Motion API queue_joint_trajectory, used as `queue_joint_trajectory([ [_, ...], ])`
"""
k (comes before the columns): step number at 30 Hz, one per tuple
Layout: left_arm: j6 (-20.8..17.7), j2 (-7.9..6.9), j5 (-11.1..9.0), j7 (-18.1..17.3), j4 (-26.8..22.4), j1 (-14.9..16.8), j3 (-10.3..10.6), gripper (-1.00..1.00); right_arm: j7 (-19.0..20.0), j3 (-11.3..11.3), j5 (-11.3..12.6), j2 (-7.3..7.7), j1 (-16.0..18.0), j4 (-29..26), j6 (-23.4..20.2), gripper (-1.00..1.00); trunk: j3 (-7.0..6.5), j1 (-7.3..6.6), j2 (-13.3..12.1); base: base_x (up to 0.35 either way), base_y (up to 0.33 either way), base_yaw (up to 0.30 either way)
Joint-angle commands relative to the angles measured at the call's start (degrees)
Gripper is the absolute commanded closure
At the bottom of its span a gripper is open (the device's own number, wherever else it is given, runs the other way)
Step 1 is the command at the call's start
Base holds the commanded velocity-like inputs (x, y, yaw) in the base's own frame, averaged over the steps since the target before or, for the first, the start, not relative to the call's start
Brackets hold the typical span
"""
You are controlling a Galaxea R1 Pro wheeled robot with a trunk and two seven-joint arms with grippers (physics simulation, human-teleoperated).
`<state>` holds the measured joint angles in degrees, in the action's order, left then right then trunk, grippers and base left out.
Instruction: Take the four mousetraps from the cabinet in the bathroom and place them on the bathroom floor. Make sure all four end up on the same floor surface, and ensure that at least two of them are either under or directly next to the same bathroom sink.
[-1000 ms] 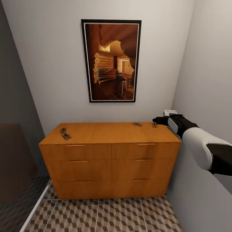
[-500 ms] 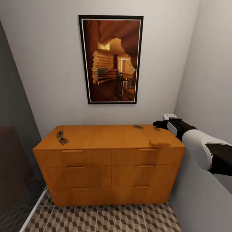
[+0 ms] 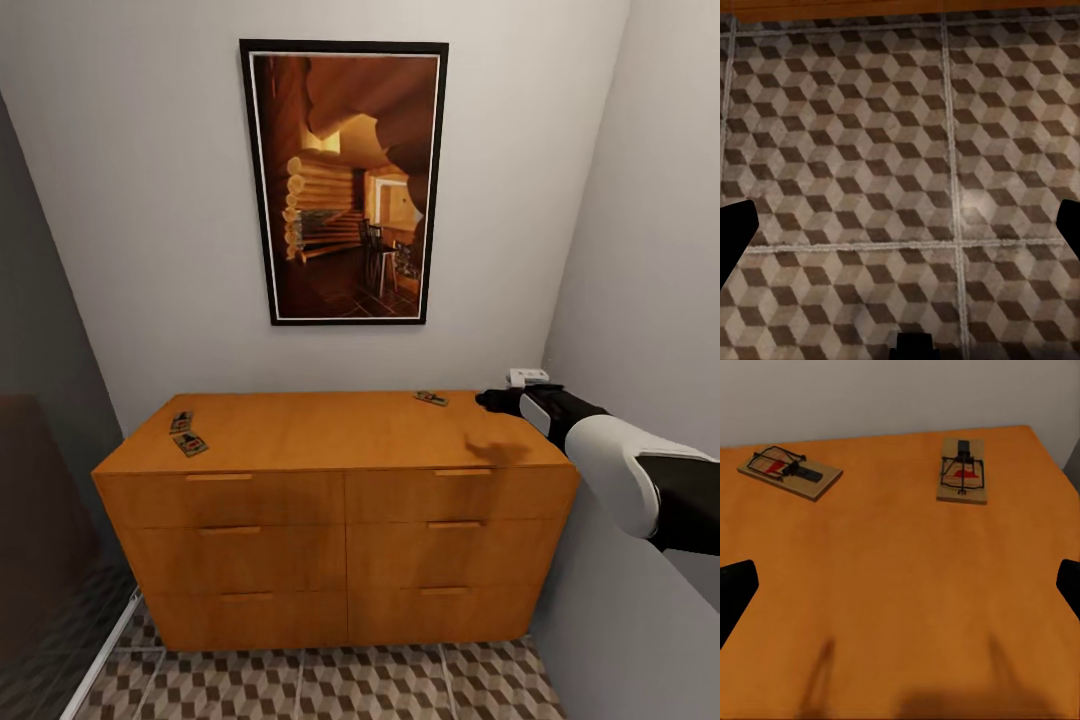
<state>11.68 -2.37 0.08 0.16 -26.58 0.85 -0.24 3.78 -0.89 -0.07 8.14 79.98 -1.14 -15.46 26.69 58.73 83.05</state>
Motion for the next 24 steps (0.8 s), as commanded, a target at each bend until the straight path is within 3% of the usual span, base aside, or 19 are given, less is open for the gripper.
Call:
queue_joint_trajectory([
  [1,0.18,0.00,0.01,0.02,0.03,0.03,-0.02,-1.00,0.18,-0.08,-0.02,0.04,-0.11,-0.11,-0.16,-1.00,0.06,0.00,0.03,0.007,0.000,0.000],
  [5,0.18,0.00,0.01,0.02,0.03,0.03,-0.02,-1.00,0.18,-0.09,-0.01,0.31,-0.54,-0.06,1.49,-1.00,0.06,0.00,0.03,0.003,0.000,0.000],
  [15,0.18,0.00,-0.14,0.02,0.11,0.03,-0.02,-1.00,0.64,-0.08,0.06,2.88,-1.58,-0.02,2.45,-1.00,0.06,0.00,0.03,0.000,0.000,0.000],
  [24,0.18,0.00,-0.16,0.02,0.12,0.03,-0.02,-1.00,0.71,-0.08,0.16,3.59,-3.29,-0.09,2.54,-1.00,0.06,0.00,0.03,0.000,0.000,0.000],
])
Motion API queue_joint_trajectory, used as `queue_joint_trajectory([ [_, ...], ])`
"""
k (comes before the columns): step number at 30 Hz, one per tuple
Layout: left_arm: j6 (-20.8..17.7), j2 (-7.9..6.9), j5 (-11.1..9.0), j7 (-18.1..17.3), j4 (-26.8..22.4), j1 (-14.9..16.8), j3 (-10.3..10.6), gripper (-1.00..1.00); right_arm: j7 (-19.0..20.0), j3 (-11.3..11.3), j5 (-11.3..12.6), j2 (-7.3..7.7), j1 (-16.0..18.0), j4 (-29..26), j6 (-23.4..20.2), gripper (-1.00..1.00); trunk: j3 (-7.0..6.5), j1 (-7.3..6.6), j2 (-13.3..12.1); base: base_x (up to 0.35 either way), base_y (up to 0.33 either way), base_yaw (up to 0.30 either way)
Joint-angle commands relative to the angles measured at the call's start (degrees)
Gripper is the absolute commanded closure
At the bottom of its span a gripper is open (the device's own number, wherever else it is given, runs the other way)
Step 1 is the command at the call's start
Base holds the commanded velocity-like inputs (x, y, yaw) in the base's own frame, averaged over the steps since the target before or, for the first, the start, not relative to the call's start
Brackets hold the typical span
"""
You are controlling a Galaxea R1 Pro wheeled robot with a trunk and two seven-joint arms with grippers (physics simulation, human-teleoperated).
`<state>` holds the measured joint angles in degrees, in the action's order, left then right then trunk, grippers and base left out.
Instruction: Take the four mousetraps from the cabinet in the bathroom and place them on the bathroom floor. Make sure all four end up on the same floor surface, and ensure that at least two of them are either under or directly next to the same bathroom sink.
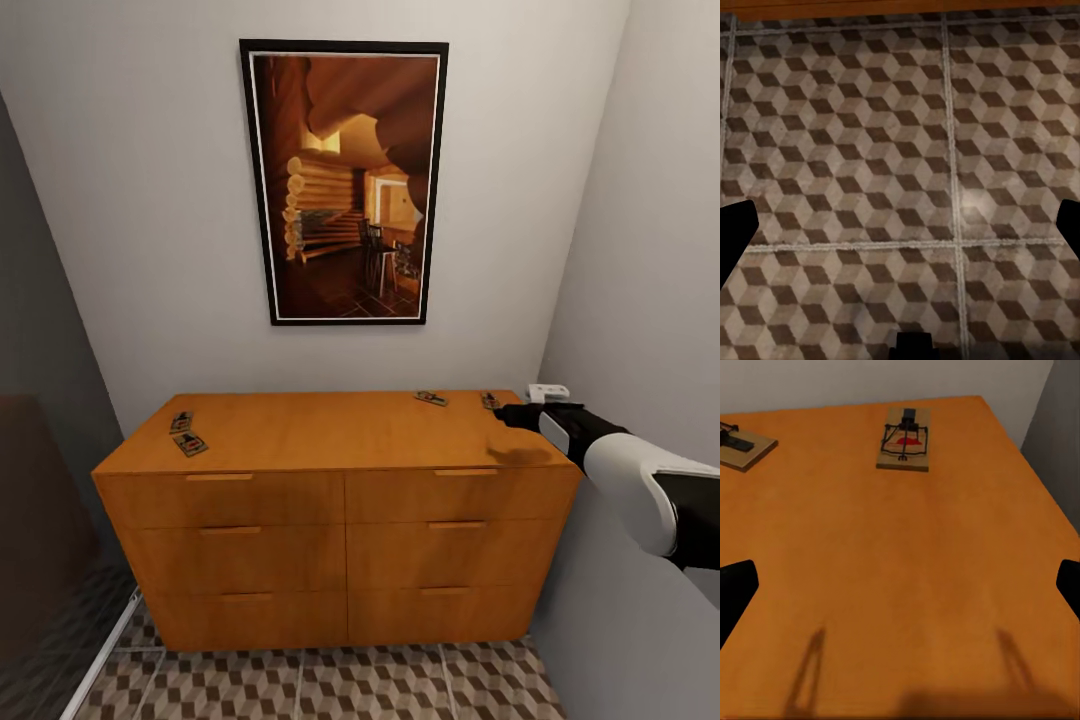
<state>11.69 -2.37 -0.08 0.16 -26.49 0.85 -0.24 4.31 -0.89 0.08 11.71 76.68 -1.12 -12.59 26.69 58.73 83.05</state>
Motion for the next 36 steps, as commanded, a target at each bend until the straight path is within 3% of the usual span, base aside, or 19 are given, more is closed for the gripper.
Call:
queue_joint_trajectory([
  [1,0.18,0.00,-0.01,0.02,0.03,0.03,-0.02,-1.00,0.18,-0.08,0.00,0.03,-0.02,-0.11,-0.33,-1.00,0.06,0.00,0.03,0.000,0.000,0.000],
  [17,0.18,0.00,-0.01,0.02,0.03,0.03,-0.02,-1.00,0.26,-0.06,0.17,-0.01,-0.15,-0.11,-0.24,-1.00,0.06,0.00,0.03,0.024,0.000,0.000],
  [36,0.18,0.00,-0.01,0.02,0.03,0.03,-0.02,-1.00,0.26,0.01,0.19,-0.09,-0.15,-0.11,-0.24,-1.00,0.06,0.00,0.03,0.208,0.000,0.000],
])
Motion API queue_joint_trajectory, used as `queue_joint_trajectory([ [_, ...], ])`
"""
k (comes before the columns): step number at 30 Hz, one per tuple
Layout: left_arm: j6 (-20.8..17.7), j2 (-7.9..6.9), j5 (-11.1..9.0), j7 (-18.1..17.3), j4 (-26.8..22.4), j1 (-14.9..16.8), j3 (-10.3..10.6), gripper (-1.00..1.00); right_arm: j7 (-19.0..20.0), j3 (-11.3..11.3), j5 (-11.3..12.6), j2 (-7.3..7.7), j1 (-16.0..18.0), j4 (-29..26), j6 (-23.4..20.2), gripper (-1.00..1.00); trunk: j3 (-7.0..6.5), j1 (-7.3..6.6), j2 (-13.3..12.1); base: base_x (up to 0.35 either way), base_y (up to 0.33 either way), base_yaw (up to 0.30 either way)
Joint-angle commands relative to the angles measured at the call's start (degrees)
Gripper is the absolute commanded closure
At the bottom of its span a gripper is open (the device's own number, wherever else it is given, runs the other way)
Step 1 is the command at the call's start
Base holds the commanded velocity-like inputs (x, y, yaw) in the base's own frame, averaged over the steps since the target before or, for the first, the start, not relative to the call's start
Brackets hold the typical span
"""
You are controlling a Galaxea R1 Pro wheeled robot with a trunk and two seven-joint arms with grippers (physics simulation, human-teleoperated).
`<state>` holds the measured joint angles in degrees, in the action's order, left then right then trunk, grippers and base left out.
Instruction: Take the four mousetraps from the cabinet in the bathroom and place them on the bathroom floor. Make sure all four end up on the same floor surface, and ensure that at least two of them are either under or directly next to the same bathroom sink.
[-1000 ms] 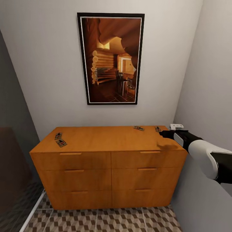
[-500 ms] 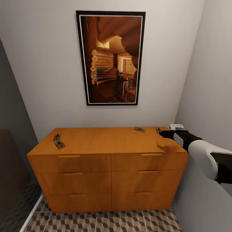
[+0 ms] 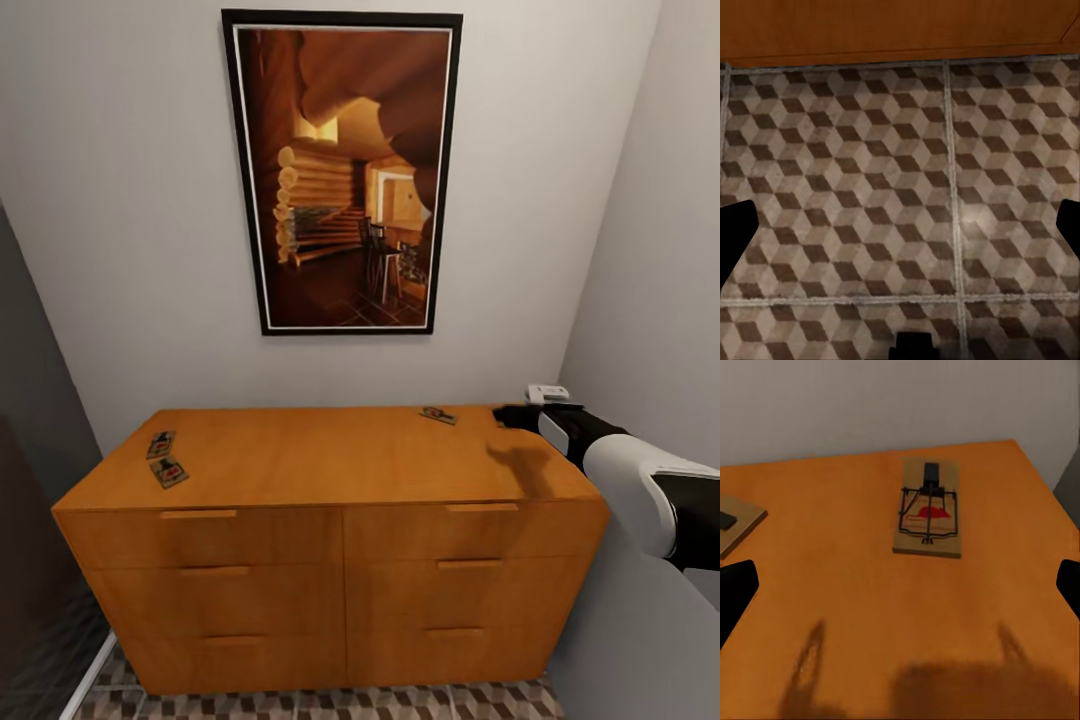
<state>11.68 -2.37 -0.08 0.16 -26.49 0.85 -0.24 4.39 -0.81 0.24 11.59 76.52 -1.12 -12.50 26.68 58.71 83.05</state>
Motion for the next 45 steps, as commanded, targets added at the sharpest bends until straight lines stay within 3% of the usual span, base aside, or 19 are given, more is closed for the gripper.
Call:
queue_joint_trajectory([
  [1,0.18,0.00,-0.01,0.02,0.03,0.03,-0.02,-1.00,0.18,-0.07,0.02,0.02,0.02,-0.11,-0.33,-1.00,0.06,0.02,0.03,0.225,0.000,0.000],
  [12,0.18,0.00,-0.01,0.02,0.03,0.03,-0.02,-1.00,0.18,-0.07,0.02,0.01,0.00,-0.11,-0.33,-1.00,0.06,0.02,0.03,0.197,0.000,0.000],
  [31,0.18,0.00,-0.01,0.02,0.03,0.03,-0.02,-1.00,0.18,-0.17,-0.06,0.24,-0.06,-0.11,-0.33,-1.00,0.06,0.02,0.03,0.015,0.000,0.000],
  [45,0.18,0.00,-0.01,0.02,0.03,0.03,-0.02,-1.00,1.87,-0.17,-0.12,1.90,-0.22,-0.05,-0.33,-1.00,0.06,0.02,0.03,0.000,0.000,0.000],
])
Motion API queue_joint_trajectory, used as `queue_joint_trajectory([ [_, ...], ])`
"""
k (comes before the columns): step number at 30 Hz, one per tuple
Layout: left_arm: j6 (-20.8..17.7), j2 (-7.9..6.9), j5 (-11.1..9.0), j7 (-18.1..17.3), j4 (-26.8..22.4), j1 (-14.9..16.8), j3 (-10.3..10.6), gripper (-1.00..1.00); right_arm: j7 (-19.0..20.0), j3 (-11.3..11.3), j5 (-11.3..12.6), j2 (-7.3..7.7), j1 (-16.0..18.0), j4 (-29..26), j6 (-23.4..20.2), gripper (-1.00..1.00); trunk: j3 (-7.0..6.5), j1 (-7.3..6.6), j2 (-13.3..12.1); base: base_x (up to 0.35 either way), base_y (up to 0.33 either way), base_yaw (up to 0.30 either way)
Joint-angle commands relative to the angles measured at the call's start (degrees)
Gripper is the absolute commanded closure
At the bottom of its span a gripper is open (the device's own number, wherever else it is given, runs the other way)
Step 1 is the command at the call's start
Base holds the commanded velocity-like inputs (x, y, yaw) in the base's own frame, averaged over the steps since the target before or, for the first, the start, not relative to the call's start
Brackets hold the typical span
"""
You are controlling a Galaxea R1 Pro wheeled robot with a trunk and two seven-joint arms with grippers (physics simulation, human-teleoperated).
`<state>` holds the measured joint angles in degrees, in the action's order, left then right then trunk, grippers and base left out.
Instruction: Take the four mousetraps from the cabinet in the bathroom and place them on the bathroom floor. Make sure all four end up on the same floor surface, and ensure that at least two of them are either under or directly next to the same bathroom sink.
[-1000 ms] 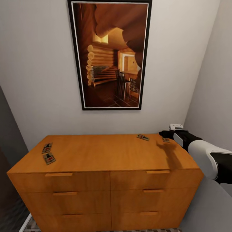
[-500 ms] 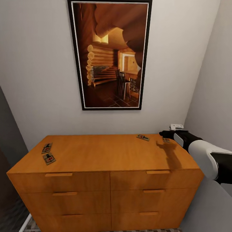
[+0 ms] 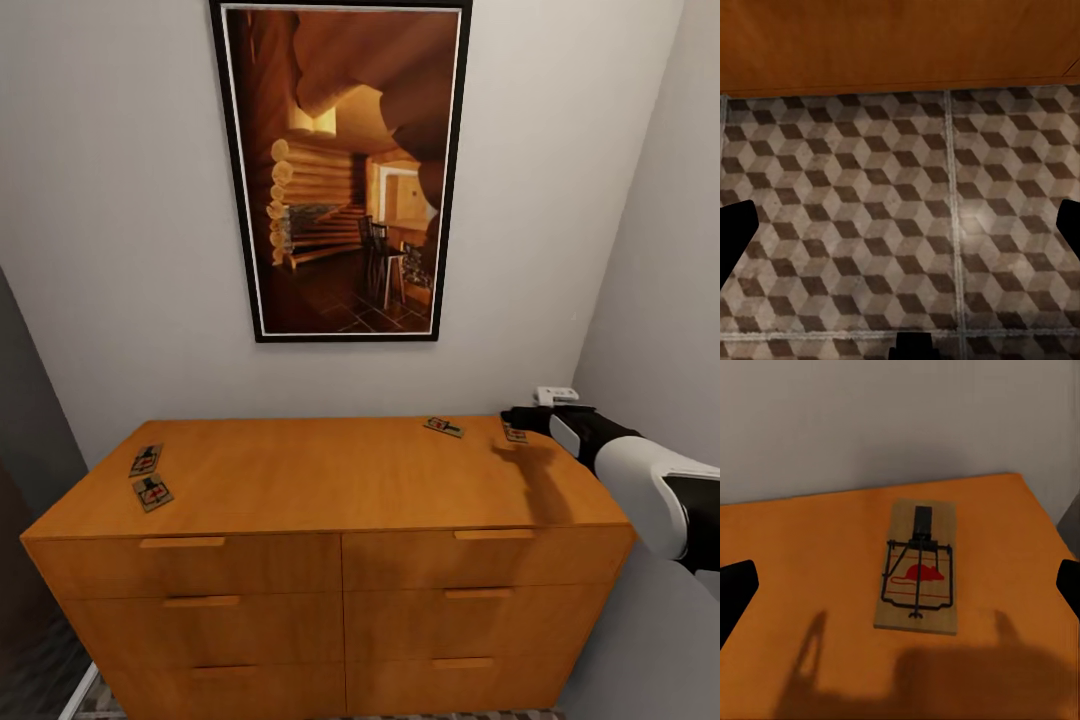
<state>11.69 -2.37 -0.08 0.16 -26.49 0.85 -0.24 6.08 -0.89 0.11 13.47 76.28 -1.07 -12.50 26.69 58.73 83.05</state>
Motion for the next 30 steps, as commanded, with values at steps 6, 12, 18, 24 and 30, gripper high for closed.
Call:
queue_joint_trajectory([
  [6,0.18,0.04,-0.01,0.02,0.03,0.03,-0.02,-1.00,0.52,-0.07,0.01,0.26,-0.28,-0.09,-0.34,-1.00,0.06,0.00,0.03,0.000,0.000,0.000],
  [12,0.18,0.06,-0.01,0.02,0.03,0.03,-0.02,-1.00,0.58,0.00,0.05,0.24,-0.47,-0.08,-0.02,-1.00,0.06,0.00,0.03,0.000,0.000,0.000],
  [18,0.18,0.06,-0.01,0.02,0.03,0.03,-0.02,-1.00,0.60,0.01,0.06,0.21,-0.50,-0.08,1.17,-1.00,0.06,0.00,0.03,0.000,0.000,0.000],
  [24,0.18,0.08,-0.01,0.02,0.03,0.03,-0.02,-1.00,0.60,0.01,0.06,0.23,-0.51,-0.08,1.53,-1.00,0.08,0.00,0.03,0.000,0.000,0.000],
  [30,0.18,0.08,-0.01,0.02,0.03,0.03,-0.02,-1.00,0.60,-0.04,0.06,0.24,-0.51,-0.08,1.59,-1.00,0.34,0.00,0.03,0.000,0.000,0.000],
])
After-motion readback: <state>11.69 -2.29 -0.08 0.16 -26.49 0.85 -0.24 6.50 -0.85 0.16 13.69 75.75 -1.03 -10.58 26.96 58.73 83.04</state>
